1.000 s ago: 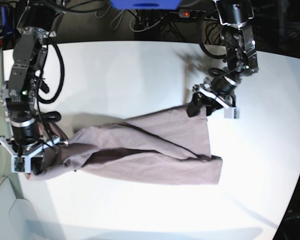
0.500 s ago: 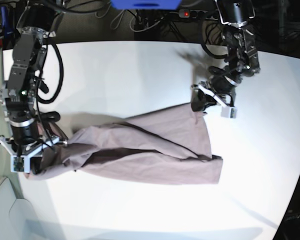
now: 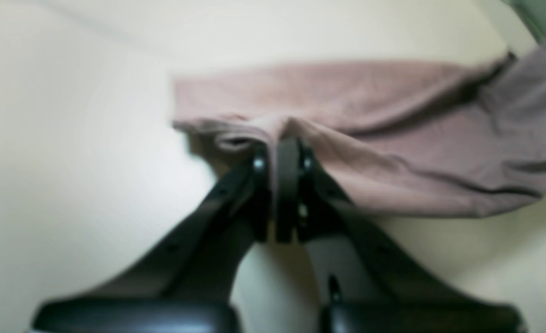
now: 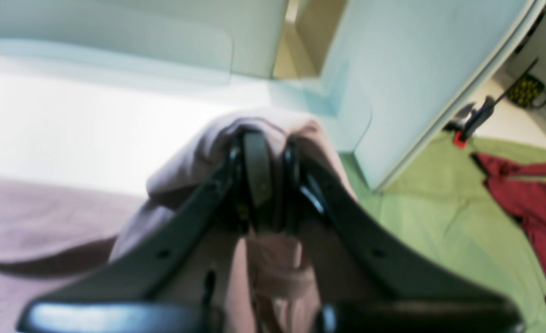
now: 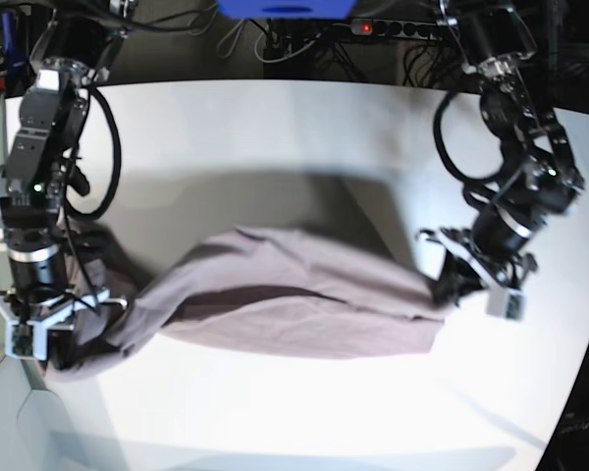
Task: Layout the t-shirt on the table in an organized manner, then fold the t-shirt properly
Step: 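Lift the shirt with both grippers and unfold it back flat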
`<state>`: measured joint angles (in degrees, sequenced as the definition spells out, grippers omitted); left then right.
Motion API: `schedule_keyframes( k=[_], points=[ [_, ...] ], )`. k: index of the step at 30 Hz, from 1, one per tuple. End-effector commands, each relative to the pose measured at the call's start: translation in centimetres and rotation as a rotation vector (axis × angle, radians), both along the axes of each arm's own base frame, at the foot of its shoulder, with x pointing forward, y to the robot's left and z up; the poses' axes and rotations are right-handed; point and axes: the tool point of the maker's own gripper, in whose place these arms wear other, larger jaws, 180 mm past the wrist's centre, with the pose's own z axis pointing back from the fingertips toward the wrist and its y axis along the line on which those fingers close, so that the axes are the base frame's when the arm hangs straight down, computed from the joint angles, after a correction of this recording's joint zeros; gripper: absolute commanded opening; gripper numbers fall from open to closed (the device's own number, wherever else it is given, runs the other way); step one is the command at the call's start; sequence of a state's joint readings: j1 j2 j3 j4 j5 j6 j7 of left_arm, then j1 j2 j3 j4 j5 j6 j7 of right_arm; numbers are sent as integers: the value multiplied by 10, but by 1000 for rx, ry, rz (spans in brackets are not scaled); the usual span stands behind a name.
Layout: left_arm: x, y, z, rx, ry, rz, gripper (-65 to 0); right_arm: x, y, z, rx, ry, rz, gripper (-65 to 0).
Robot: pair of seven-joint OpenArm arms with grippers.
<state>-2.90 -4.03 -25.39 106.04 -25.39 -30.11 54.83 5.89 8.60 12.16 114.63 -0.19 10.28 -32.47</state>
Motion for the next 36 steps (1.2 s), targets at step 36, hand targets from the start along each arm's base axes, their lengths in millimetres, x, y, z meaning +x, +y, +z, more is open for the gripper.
schedule_keyframes(
  k=[36],
  points=[
    [134, 53, 169, -82, -354, 55, -648, 17, -46, 110, 14, -276, -131, -650]
  ],
)
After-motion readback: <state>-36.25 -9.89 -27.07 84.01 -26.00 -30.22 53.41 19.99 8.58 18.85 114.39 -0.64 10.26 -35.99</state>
